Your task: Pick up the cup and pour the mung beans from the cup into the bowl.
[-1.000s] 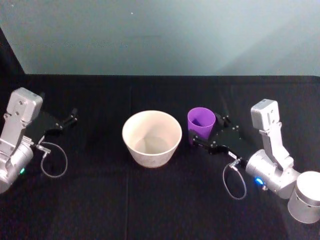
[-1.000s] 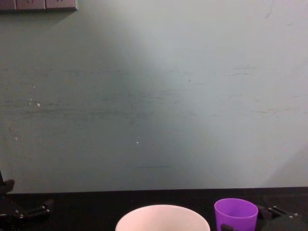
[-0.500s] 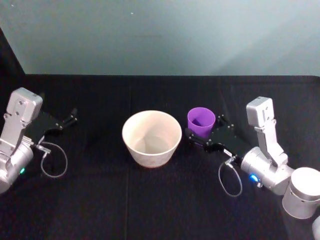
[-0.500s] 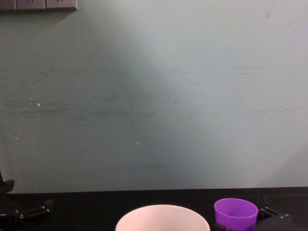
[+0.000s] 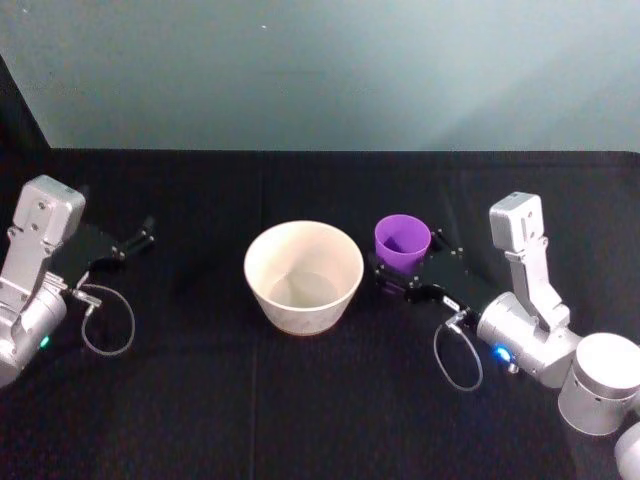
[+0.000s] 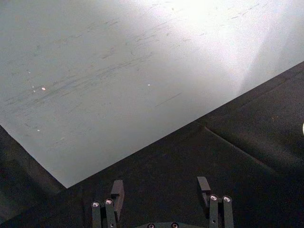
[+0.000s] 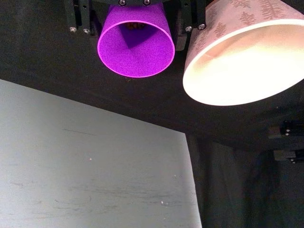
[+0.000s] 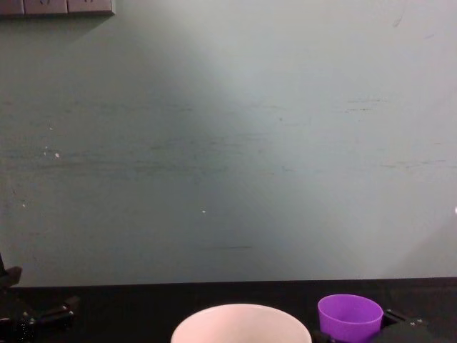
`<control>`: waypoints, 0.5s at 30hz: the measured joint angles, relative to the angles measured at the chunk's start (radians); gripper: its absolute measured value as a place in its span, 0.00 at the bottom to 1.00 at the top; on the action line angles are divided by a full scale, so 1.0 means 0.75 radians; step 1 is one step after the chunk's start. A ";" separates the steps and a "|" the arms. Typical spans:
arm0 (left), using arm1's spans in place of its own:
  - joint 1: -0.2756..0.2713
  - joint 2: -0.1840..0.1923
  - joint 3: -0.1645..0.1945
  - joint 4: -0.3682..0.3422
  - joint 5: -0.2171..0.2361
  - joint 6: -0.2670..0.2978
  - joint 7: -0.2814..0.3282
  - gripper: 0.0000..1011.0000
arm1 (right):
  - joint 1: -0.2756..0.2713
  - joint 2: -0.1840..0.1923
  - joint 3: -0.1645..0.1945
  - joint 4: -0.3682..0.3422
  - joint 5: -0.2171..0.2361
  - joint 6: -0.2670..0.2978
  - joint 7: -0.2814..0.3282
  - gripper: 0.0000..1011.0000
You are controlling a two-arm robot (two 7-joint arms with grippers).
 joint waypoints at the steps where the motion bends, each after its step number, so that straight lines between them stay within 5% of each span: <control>1: 0.000 0.000 0.000 0.000 0.000 0.000 0.000 0.99 | -0.002 -0.003 0.006 0.000 -0.002 0.000 0.001 0.94; 7: 0.000 0.000 0.000 0.000 0.000 0.000 0.000 0.99 | -0.010 -0.012 0.022 -0.006 -0.012 0.001 0.007 0.79; 15: 0.000 0.000 0.000 0.000 0.000 0.000 0.000 0.99 | -0.023 -0.013 0.036 -0.041 -0.024 0.011 0.008 0.73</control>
